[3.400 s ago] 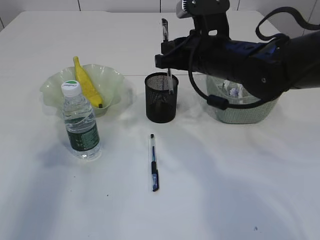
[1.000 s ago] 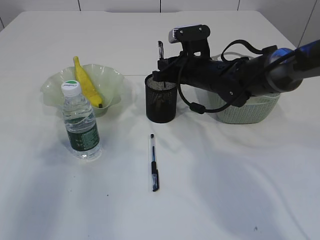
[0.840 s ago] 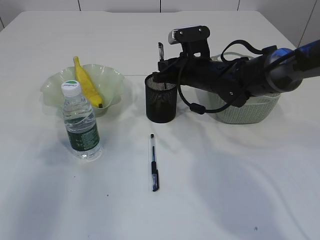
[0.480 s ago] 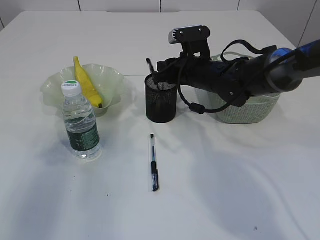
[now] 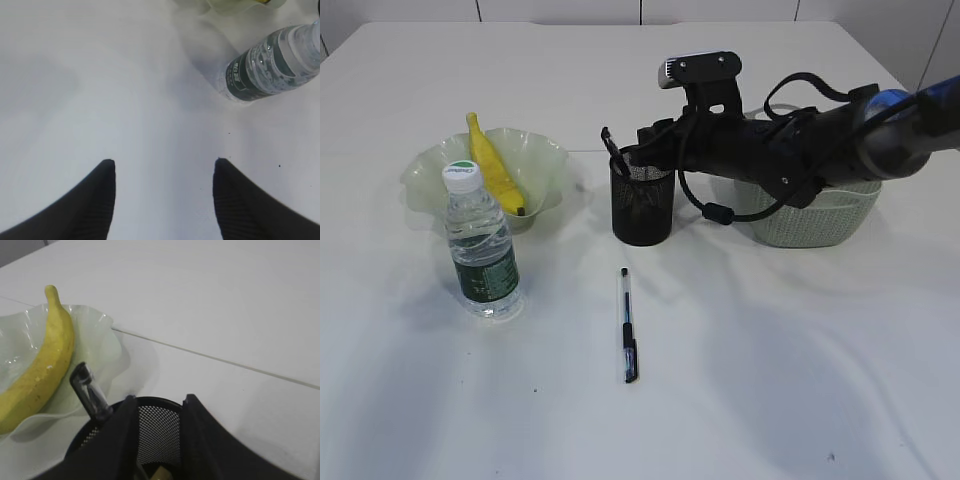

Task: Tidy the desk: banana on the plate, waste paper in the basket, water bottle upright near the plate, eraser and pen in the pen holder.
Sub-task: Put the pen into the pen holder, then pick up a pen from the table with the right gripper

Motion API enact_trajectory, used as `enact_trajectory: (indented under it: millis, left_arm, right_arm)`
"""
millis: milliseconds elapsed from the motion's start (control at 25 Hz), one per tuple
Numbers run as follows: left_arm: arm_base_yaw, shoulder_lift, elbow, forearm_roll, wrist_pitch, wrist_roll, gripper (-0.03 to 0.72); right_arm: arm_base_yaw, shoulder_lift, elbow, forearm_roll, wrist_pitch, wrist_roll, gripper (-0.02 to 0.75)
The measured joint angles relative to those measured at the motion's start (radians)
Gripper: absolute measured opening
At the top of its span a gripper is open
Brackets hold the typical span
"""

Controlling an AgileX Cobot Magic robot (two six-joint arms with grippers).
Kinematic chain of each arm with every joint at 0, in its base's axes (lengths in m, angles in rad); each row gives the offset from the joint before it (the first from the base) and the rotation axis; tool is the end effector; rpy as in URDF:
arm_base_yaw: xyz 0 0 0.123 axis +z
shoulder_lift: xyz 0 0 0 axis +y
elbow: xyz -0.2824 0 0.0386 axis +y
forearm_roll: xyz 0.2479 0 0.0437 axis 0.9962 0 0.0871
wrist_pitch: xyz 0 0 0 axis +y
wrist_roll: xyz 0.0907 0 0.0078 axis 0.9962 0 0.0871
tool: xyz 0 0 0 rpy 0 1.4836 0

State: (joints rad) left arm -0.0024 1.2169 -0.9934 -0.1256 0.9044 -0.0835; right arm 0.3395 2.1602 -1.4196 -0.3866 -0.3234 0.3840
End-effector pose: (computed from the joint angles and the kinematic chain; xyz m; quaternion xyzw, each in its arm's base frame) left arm 0.2357 -0.0095 0.3109 -0.0635 0.9614 -0.0689 0.2587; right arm 0.4549 0.1722 0.1700 -0.1659 0.8024 0.1493 0.5535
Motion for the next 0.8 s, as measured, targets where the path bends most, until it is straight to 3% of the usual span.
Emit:
enact_trajectory:
  millis: [800]
  left_arm:
    - [0.0, 0.0, 0.0, -0.002, 0.0, 0.0, 0.429]
  right_arm:
    - [0.0, -0.322, 0.0, 0.014, 0.623, -0.014, 0.231]
